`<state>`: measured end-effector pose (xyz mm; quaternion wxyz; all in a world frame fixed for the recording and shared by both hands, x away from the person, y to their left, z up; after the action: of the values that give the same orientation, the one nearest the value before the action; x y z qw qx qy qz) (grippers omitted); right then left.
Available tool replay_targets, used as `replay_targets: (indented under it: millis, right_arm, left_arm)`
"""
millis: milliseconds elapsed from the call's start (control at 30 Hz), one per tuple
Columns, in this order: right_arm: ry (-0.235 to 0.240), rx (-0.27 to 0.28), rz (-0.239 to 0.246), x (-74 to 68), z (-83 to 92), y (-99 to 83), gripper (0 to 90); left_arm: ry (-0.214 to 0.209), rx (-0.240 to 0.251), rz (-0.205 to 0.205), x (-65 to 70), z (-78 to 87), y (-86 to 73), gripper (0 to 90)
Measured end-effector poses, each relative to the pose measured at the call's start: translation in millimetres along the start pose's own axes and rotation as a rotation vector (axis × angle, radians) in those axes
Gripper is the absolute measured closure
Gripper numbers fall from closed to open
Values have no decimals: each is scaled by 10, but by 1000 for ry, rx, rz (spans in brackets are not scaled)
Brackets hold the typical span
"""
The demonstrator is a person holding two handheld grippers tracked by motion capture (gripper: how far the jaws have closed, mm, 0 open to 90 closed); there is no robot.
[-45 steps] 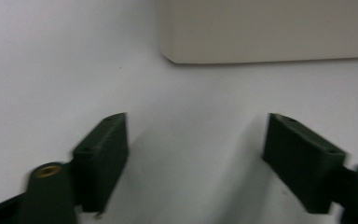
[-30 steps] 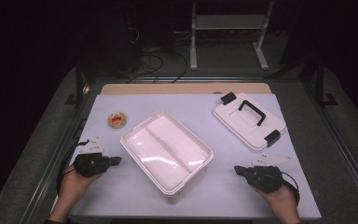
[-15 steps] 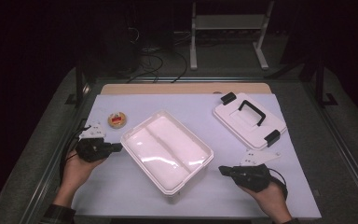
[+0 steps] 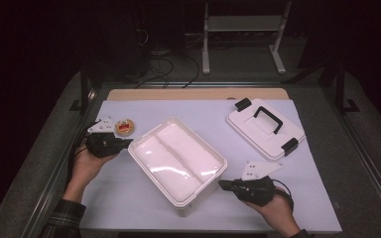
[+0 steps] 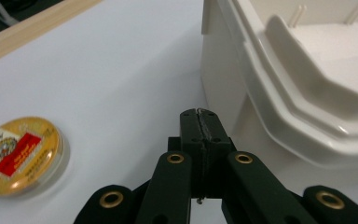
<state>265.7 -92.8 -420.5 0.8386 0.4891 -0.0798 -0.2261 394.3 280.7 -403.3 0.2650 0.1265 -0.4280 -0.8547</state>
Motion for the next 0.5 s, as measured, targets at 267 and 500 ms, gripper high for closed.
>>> replay_targets:
  millis: [267, 500]
  right_arm:
    - [6, 0, 8, -21, -87, 49, 897]
    - [-15, 3, 4, -1, -70, 39, 897]
  left_arm:
    - [-75, 42, -4, -19, -124, 44, 897]
    - [-118, 56, -17, 16, -151, 55, 897]
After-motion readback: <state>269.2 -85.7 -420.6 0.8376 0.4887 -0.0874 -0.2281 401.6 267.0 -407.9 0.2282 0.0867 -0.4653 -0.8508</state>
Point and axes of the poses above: each handheld gripper's, and its own axes: z roughly backward along the jaws, y roughly out of its top, x roughly to its right, the point moved 5 cm from there along -z, roughly forward along the jaws, and after that the axes turned 2 degrees about x, right-handed, at the moved point
